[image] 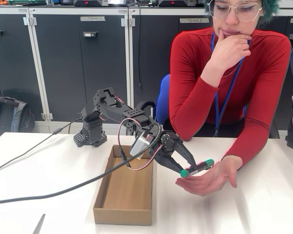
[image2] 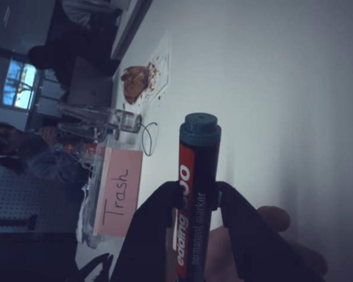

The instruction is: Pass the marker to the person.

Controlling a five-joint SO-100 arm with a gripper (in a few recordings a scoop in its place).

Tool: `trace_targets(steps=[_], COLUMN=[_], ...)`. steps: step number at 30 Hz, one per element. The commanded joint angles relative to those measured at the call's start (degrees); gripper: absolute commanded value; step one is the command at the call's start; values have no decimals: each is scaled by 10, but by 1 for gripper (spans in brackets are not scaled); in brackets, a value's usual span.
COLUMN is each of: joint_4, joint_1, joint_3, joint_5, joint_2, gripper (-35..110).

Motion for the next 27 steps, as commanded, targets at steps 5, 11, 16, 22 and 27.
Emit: trace_targets(steps=[5, 11, 16, 22, 27], joint_4=[-16, -15, -18, -16, -17], joint_1=[-10, -10, -11, -11, -12], joint_3=[-13, -9, -4, -3, -1], joint_5=[-30, -37, -35, -43, -50], joint_2=[43, 42, 45, 45, 46], gripper=[0, 3, 10, 17, 21])
